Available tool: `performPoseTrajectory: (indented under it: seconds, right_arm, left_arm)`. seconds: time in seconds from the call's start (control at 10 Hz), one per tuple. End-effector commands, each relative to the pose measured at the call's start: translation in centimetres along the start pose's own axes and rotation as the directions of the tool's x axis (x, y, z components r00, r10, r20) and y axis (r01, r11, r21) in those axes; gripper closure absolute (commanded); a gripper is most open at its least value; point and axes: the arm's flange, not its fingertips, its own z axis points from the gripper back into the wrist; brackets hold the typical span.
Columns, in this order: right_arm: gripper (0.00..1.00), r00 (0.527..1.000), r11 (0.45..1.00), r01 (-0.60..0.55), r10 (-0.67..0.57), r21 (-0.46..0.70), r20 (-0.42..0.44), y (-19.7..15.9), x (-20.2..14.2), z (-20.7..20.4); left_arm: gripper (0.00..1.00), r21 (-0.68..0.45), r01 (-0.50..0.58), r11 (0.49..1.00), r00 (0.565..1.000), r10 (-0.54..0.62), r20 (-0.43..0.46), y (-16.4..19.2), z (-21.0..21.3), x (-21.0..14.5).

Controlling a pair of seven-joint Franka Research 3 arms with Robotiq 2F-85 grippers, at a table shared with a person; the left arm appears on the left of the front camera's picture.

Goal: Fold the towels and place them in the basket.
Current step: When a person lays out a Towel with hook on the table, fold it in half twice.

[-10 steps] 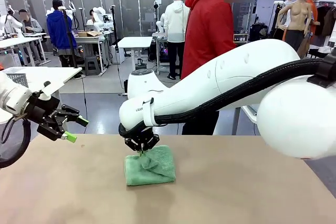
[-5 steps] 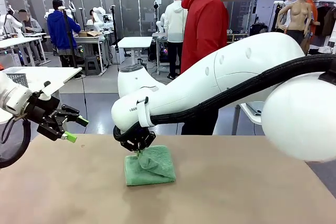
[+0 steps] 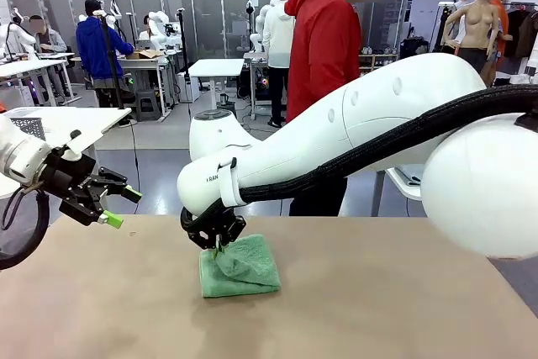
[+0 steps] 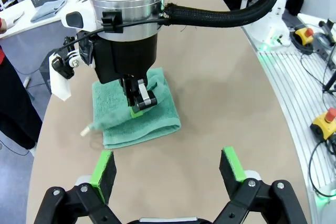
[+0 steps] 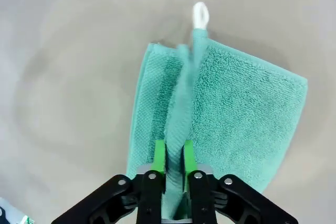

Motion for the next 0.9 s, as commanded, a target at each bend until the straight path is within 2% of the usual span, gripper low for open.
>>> performPoseTrajectory:
  seconds: [0.0,0.1,0.2,0.3,0.4,0.5,0.6,0.7,0.8]
  right_arm:
    - [0.55,0.999,0.998,-0.012,0.010,0.066,0.034,-0.4,-0.7,0.0]
    - [0.71,0.998,0.997,-0.020,0.016,0.078,0.052,-0.3,-0.8,0.4]
    - [0.35,0.998,0.995,-0.031,0.026,0.094,0.058,-0.2,-1.3,1.0]
    - [0.51,0.997,0.993,-0.044,0.038,0.106,0.066,-0.5,-1.9,2.1]
    - [0.15,0.996,0.992,-0.045,0.035,0.121,0.079,-2.0,-3.0,3.7]
    - [0.31,0.994,0.992,-0.030,0.017,0.121,0.104,-4.2,-4.2,5.5]
    - [0.00,0.994,0.988,-0.012,-0.004,0.154,0.108,-7.0,-5.7,7.3]
    - [0.11,0.991,0.985,0.017,-0.038,0.169,0.125,-9.2,-7.1,8.6]
    - [0.11,0.988,0.981,0.055,-0.081,0.188,0.130,-11.3,-8.2,9.5]
  left_arm:
    - [0.00,0.000,0.000,1.000,1.000,0.000,-0.009,0.0,0.1,0.0]
    - [0.00,0.000,0.000,1.000,1.000,0.000,-0.009,0.0,0.1,0.0]
    - [0.00,0.000,0.000,1.000,1.000,0.000,-0.009,0.0,0.1,0.0]
    - [0.00,0.000,0.000,1.000,1.000,0.000,-0.009,0.0,0.1,0.0]
    - [0.00,0.000,0.000,1.000,1.000,0.000,-0.009,0.0,0.1,0.0]
    - [0.00,0.000,0.000,1.000,1.000,0.000,-0.009,0.0,0.1,0.0]
    - [0.00,0.000,0.000,1.000,1.000,0.000,-0.009,0.0,0.1,0.0]
    - [0.00,0.000,0.000,1.000,1.000,0.000,-0.009,0.0,0.1,0.0]
    - [0.00,0.000,0.000,1.000,1.000,0.000,-0.009,0.0,0.1,0.0]
